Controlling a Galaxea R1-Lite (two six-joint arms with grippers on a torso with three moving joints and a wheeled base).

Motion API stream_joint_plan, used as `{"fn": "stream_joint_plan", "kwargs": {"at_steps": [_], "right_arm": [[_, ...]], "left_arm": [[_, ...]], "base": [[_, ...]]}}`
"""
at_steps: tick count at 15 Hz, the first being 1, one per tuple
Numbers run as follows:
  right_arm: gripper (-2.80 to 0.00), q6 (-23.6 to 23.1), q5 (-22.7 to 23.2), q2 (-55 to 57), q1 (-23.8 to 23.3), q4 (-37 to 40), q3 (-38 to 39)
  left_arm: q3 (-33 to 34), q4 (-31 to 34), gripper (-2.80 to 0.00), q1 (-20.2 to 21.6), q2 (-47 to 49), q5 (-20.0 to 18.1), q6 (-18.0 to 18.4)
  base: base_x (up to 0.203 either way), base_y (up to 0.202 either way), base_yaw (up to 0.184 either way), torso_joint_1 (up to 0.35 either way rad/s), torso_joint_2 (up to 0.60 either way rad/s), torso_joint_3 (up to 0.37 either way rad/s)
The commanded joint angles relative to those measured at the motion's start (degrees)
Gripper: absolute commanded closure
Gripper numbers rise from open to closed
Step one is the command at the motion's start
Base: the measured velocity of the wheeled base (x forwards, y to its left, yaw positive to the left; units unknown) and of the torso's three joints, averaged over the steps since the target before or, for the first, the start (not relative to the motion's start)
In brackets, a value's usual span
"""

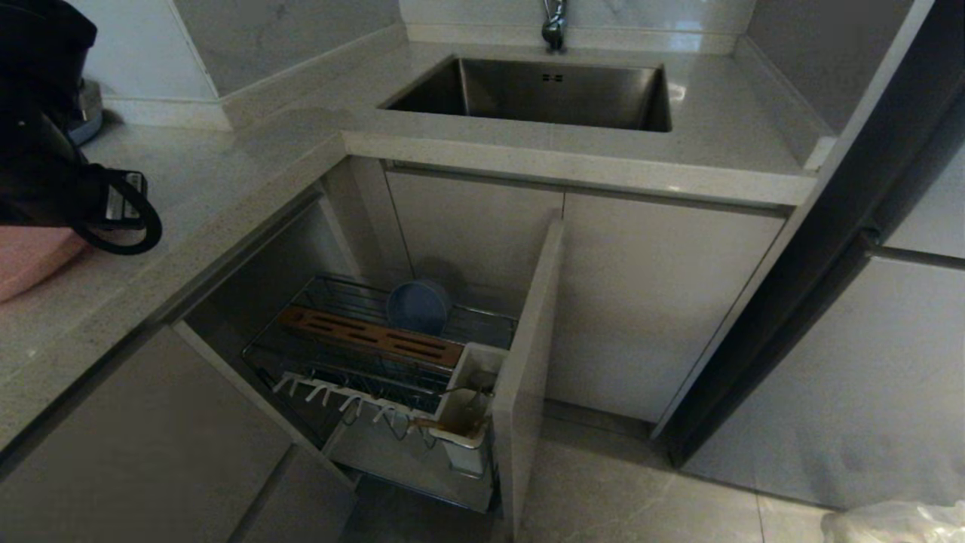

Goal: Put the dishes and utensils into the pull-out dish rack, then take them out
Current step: Take the plate out of the cupboard, then take the bowl out of the cupboard

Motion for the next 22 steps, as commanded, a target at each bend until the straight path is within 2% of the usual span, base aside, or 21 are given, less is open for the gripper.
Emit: {"fn": "stream_joint_plan", "kwargs": {"at_steps": [1,7,10,14,15,20,22], "right_arm": [[0.00,0.0,0.0,0.0,0.0,0.1,0.0],[0.00,-0.1,0.0,0.0,0.0,0.1,0.0],[0.00,0.0,0.0,0.0,0.0,0.1,0.0],[0.00,0.0,0.0,0.0,0.0,0.1,0.0],[0.00,0.0,0.0,0.0,0.0,0.1,0.0],[0.00,0.0,0.0,0.0,0.0,0.1,0.0],[0.00,0.0,0.0,0.0,0.0,0.1,0.0]], "left_arm": [[-0.1,0.1,-2.80,0.1,-0.1,0.6,0.1],[-0.1,-0.4,-2.80,-0.4,-0.9,0.9,-0.4],[0.0,-1.6,-2.80,-1.6,-4.3,0.9,-2.9],[0.2,-5.1,-2.80,-4.9,-11.2,0.6,-9.1],[0.5,-5.3,0.00,-6.0,-13.1,0.5,-10.9],[7.1,-10.8,0.00,-12.6,-21.6,-0.2,-22.5],[13.5,-15.5,0.00,-17.9,-24.0,-0.2,-27.1]], "base": [[0.000,0.000,0.000,0.000,0.00,0.000],[0.000,0.000,0.000,0.000,0.00,0.000],[0.000,0.000,0.000,0.000,0.00,0.000],[0.000,0.000,0.000,0.000,0.00,0.000],[0.000,0.000,0.000,0.000,0.00,0.000],[0.000,0.000,0.000,0.000,0.00,0.000],[0.000,0.000,0.000,0.000,0.00,0.000]]}}
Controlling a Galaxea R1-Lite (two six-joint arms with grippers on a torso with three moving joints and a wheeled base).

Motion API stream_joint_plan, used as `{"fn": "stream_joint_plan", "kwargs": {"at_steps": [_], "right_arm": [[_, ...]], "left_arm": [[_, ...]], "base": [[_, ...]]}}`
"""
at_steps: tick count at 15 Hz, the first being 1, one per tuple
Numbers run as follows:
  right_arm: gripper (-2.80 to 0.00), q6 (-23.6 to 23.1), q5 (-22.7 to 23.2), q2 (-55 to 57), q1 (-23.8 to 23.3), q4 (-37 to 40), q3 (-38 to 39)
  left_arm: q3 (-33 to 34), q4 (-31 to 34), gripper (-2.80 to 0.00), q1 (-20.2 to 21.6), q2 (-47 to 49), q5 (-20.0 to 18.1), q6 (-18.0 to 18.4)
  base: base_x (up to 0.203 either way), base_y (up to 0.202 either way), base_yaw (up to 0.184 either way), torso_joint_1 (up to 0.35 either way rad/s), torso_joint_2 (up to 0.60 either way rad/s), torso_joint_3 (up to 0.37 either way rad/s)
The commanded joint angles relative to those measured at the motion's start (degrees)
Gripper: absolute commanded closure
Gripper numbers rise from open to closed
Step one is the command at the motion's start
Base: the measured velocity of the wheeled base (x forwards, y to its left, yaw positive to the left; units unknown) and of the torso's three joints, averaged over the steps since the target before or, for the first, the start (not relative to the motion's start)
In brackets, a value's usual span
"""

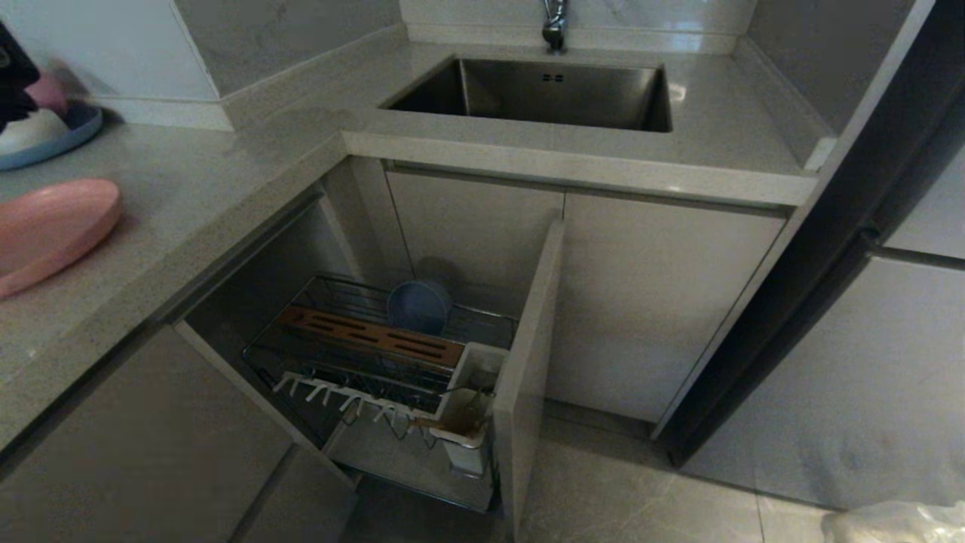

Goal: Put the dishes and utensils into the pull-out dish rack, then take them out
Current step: Take the bowl out of the cupboard

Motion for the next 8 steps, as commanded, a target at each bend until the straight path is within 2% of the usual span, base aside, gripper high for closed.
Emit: {"fn": "stream_joint_plan", "kwargs": {"at_steps": [1,3,4,6,8], "right_arm": [[0.00,0.0,0.0,0.0,0.0,0.1,0.0],[0.00,-0.1,0.0,0.0,0.0,0.1,0.0],[0.00,0.0,0.0,0.0,0.0,0.1,0.0],[0.00,0.0,0.0,0.0,0.0,0.1,0.0],[0.00,0.0,0.0,0.0,0.0,0.1,0.0]], "left_arm": [[6.4,-5.3,0.00,-4.3,-3.0,0.2,-3.3],[12.7,-16.5,0.00,-9.3,-2.7,0.6,-5.8],[14.9,-21.4,0.00,-10.4,-1.2,0.7,-6.4],[17.4,-25.1,0.00,-12.1,2.8,0.8,-8.5],[18.1,-25.6,0.00,-12.7,7.2,0.7,-11.4]], "base": [[0.000,0.000,0.000,0.000,0.00,0.000],[0.000,0.000,0.000,0.000,0.00,0.000],[0.000,0.000,0.000,0.000,0.00,0.000],[0.000,0.000,0.000,0.000,0.00,0.000],[0.000,0.000,0.000,0.000,0.00,0.000]]}}
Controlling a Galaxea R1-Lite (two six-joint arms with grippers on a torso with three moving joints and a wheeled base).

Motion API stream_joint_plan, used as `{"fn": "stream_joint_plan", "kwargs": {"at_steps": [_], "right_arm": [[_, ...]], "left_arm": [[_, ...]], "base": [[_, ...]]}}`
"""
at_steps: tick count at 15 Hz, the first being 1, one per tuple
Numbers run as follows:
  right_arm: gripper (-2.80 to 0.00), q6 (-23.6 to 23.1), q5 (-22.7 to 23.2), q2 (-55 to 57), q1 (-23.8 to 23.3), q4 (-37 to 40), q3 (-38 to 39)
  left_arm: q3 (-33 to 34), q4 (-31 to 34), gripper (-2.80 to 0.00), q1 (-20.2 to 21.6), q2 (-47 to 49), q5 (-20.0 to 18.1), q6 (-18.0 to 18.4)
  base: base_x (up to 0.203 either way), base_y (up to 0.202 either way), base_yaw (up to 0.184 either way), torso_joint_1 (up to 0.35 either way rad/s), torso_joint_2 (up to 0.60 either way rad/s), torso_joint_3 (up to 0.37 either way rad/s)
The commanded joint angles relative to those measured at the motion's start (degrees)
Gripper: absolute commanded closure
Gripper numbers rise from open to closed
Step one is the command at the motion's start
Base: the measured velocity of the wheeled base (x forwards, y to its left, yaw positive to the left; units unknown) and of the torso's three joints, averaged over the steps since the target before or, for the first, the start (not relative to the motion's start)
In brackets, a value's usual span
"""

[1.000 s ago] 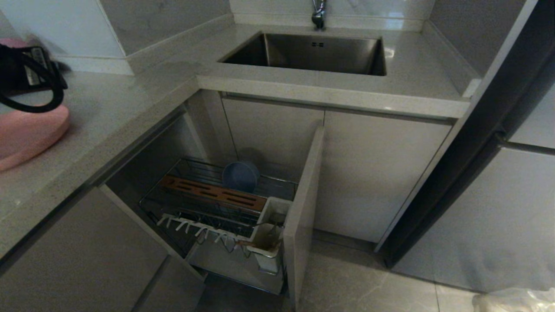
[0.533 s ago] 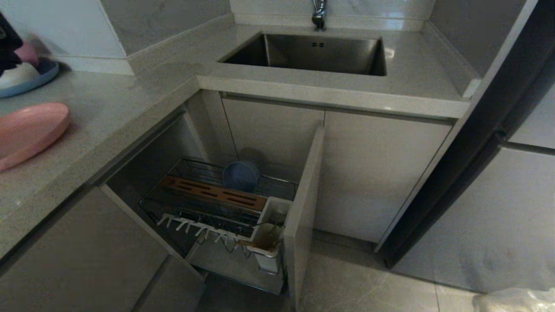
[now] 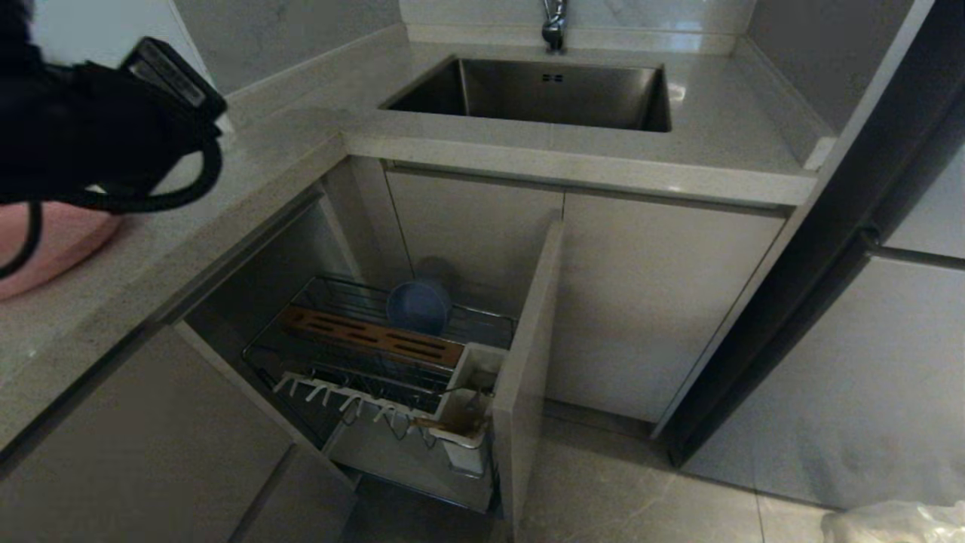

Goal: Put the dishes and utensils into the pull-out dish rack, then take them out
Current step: Take the bowl out of the cupboard

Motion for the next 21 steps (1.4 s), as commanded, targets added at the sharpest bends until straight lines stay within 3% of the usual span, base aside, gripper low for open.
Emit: {"fn": "stream_joint_plan", "kwargs": {"at_steps": [1,9,14,15,21], "right_arm": [[0.00,0.0,0.0,0.0,0.0,0.1,0.0],[0.00,0.0,0.0,0.0,0.0,0.1,0.0],[0.00,0.0,0.0,0.0,0.0,0.1,0.0],[0.00,0.0,0.0,0.0,0.0,0.1,0.0],[0.00,0.0,0.0,0.0,0.0,0.1,0.0]], "left_arm": [[0.6,0.1,0.00,-0.4,5.8,0.1,-1.8],[-2.7,5.5,0.00,0.2,24.2,-4.4,-12.3],[-5.8,8.1,0.00,1.1,31.4,-8.1,-13.5],[-6.7,8.0,-2.80,1.6,31.8,-9.1,-13.6],[-14.0,9.7,-2.80,2.8,37.3,-12.4,-15.8]], "base": [[0.000,0.000,0.000,0.000,0.00,0.000],[0.000,0.000,0.000,0.000,0.00,0.000],[0.000,0.000,0.000,0.000,0.00,0.000],[0.000,0.000,0.000,0.000,0.00,0.000],[0.000,0.000,0.000,0.000,0.00,0.000]]}}
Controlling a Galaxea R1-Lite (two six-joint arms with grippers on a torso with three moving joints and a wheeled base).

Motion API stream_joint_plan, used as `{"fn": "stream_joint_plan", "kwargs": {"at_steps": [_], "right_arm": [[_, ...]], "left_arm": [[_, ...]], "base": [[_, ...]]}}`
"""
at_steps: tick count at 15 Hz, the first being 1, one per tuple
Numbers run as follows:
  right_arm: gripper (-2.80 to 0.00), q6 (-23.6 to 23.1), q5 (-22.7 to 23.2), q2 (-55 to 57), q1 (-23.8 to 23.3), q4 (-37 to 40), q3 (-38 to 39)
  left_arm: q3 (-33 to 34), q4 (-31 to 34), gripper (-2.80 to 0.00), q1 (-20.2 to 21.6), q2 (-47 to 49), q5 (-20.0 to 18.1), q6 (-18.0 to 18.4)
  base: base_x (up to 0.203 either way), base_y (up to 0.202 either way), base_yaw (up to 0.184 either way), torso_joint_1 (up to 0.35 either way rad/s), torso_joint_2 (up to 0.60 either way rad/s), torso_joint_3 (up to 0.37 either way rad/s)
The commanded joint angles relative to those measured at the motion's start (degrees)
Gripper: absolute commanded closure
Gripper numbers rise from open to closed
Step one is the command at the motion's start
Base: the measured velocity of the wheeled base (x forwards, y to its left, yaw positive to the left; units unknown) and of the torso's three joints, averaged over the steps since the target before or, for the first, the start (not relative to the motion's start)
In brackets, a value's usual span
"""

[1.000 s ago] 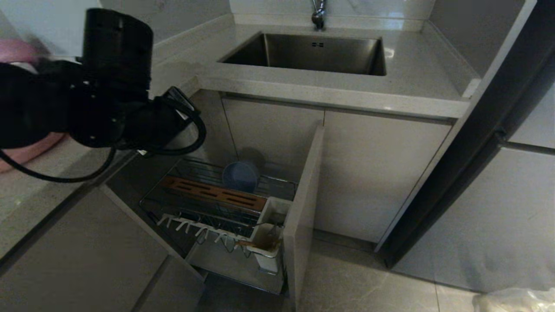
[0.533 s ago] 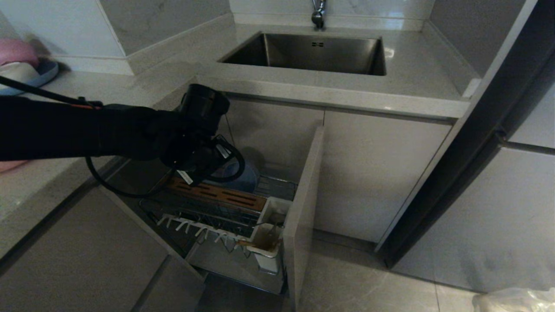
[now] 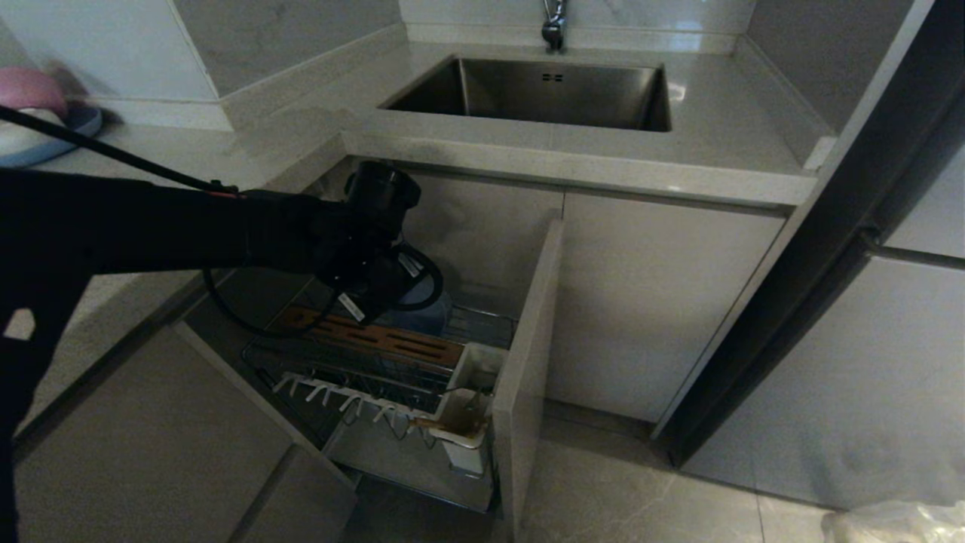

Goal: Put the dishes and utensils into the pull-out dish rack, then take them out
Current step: Take the bowl out of the cupboard

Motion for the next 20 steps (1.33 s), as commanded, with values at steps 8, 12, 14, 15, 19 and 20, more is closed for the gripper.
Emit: {"fn": "stream_joint_plan", "kwargs": {"at_steps": [8,12,14,15,19,20], "right_arm": [[0.00,-0.1,0.0,0.0,0.0,0.1,0.0],[0.00,0.0,0.0,0.0,0.0,0.1,0.0],[0.00,0.0,0.0,0.0,0.1,0.1,0.0],[0.00,0.0,0.0,0.0,0.0,0.1,0.0],[0.00,0.0,0.0,0.0,0.1,0.1,0.0],[0.00,0.0,0.0,0.0,0.0,0.1,0.0]], "left_arm": [[-14.3,0.8,-2.80,5.6,11.2,-8.9,0.2],[-15.2,0.0,-2.80,6.8,13.3,-12.5,1.4],[-15.4,-0.9,-2.80,6.9,13.9,-14.2,1.4],[-15.5,-1.5,-2.80,6.9,14.4,-14.6,1.4],[-15.5,-3.1,-2.80,6.9,16.1,-14.7,3.4],[-15.5,-3.5,-2.80,6.9,16.1,-14.7,3.6]], "base": [[0.000,0.000,0.000,0.000,0.00,0.000],[0.000,0.000,0.000,0.000,0.00,0.000],[0.000,0.000,0.000,0.000,0.00,0.000],[0.000,0.000,0.000,0.000,0.00,0.000],[0.000,0.000,0.000,0.000,0.00,0.000],[0.000,0.000,0.000,0.000,0.00,0.000]]}}
